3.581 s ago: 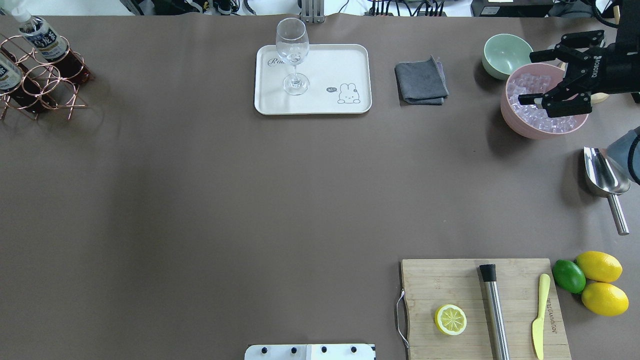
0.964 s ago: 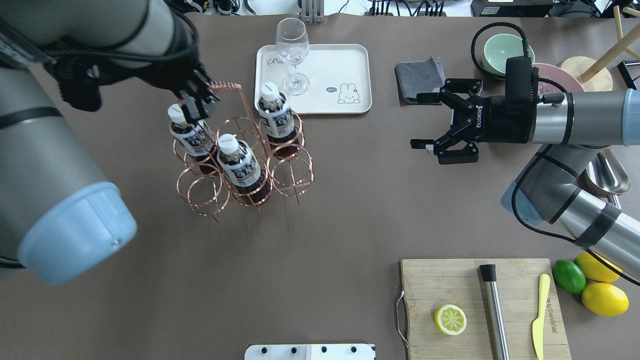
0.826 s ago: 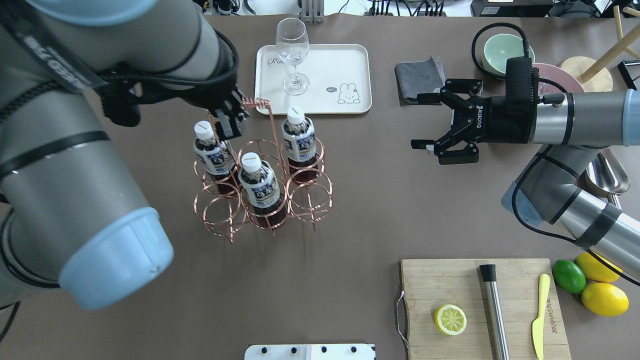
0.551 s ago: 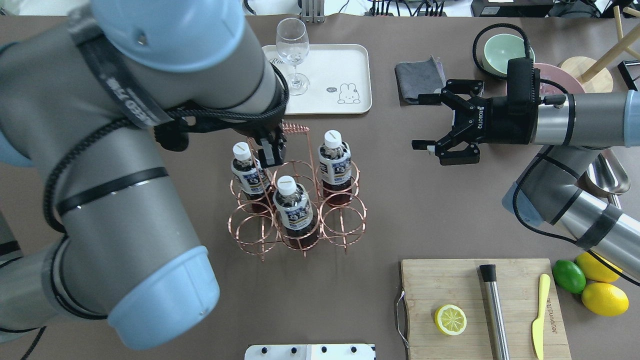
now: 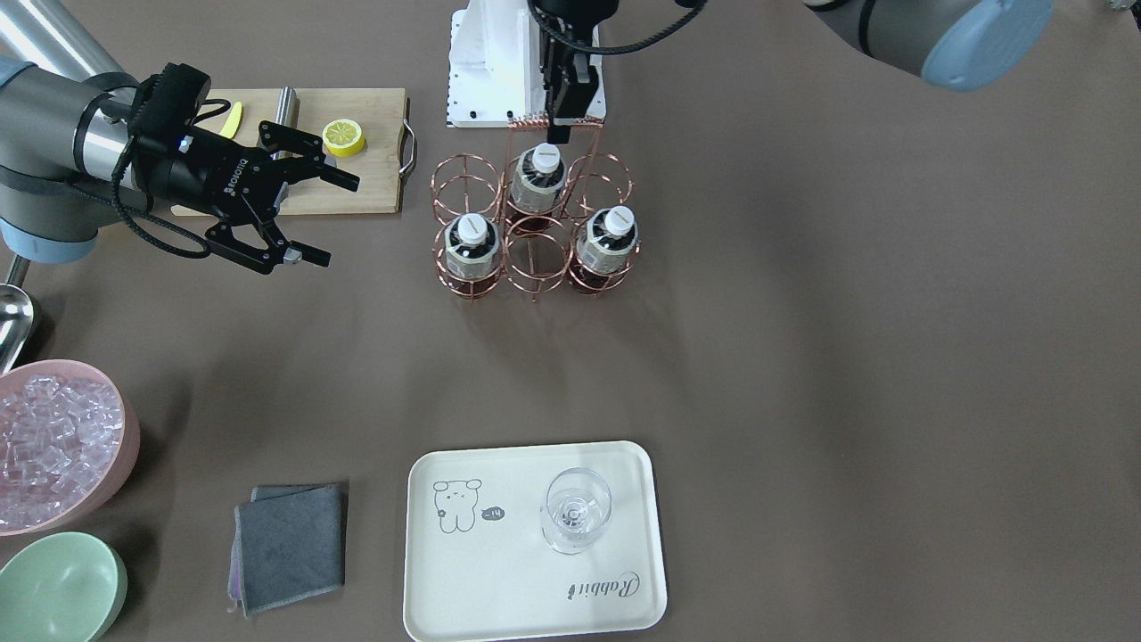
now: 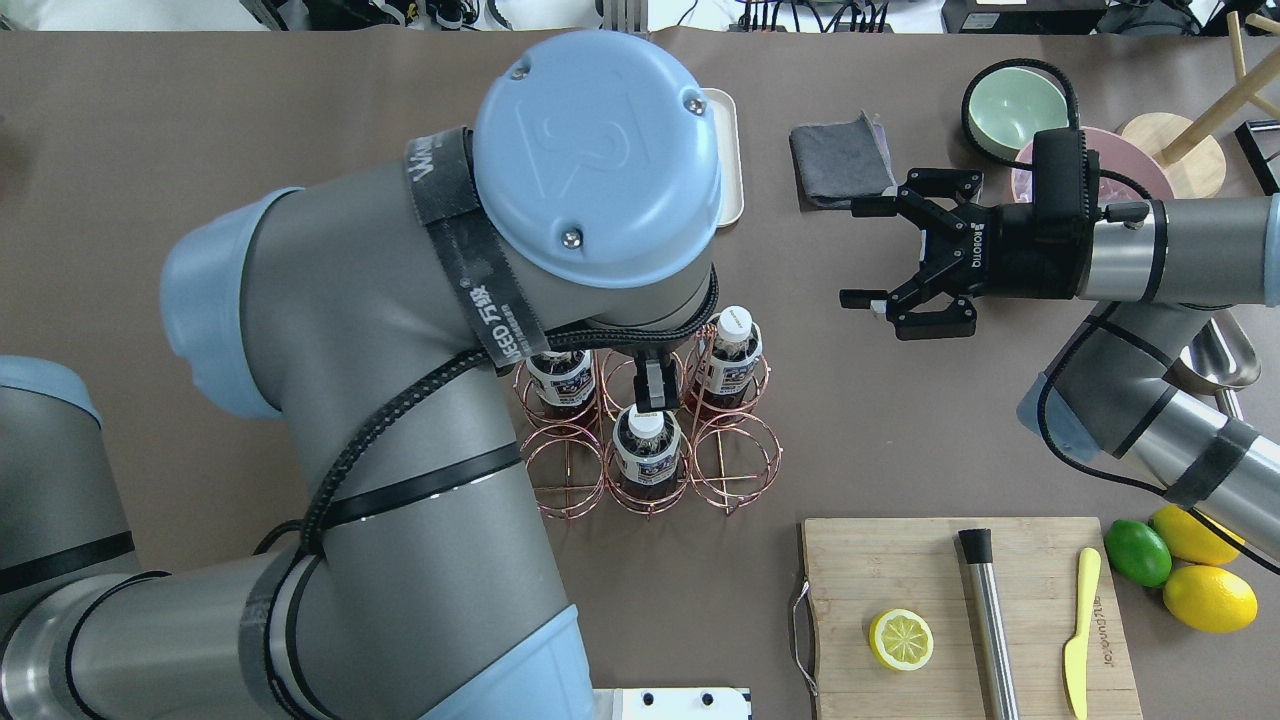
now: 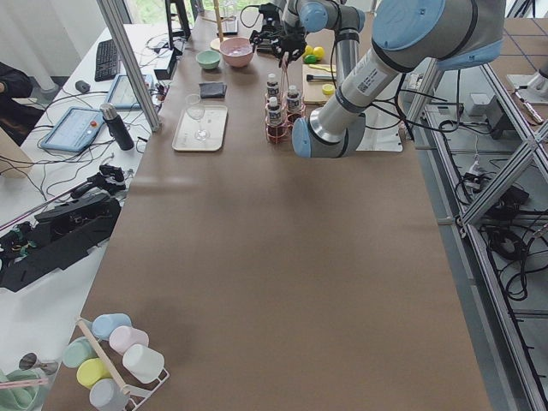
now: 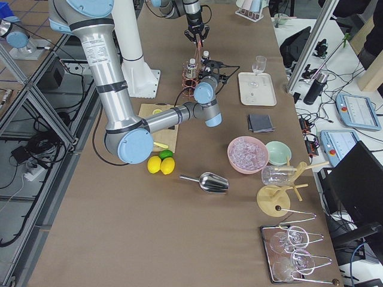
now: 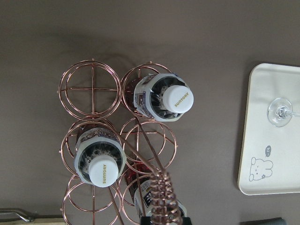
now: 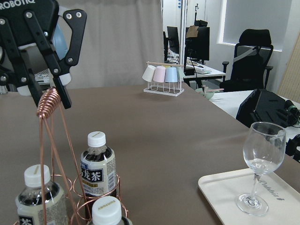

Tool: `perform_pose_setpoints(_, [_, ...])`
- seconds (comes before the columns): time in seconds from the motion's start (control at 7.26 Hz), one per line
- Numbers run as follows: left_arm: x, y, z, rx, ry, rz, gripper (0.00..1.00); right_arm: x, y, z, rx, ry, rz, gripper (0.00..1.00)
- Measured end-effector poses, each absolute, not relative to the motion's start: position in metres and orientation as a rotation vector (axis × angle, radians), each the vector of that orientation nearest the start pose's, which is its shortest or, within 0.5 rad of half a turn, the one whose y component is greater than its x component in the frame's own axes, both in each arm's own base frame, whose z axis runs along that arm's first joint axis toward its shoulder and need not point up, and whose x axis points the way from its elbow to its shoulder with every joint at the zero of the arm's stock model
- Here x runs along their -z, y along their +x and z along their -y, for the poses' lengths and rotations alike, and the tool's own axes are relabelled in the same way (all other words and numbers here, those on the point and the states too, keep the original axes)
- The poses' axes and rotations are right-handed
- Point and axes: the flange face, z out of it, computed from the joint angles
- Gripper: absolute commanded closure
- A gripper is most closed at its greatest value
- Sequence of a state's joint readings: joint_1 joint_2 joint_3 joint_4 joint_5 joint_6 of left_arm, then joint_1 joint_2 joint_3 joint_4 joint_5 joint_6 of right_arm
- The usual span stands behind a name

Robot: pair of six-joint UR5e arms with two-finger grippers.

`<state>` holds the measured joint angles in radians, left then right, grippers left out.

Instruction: Take tea from basket to plate

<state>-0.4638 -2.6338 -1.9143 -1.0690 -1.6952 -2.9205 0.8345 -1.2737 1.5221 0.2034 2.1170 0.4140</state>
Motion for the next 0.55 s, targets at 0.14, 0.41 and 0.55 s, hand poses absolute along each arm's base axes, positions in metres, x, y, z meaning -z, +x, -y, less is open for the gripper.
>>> perform_pose_setpoints(0.14, [0.0366, 0.4605, 0.3664, 1.619, -0.554, -0.868, 1.00, -0.3478, -0.3004, 0.4529, 0.755, 1.487, 1.382, 0.00])
perform_pose_setpoints(0.41, [0.0376, 0.4574, 0.3682, 1.624, -0.553, -0.874, 1.00, -0.3505, -0.3032, 0.4514, 0.767, 1.481, 1.382, 0.00])
perform_pose_setpoints(0.55, [0.0374, 0.4559, 0.3689, 1.625, -0.553, -0.876, 1.00, -0.3506, -0.3083, 0.4489, 0.781, 1.479, 1.386, 0.00])
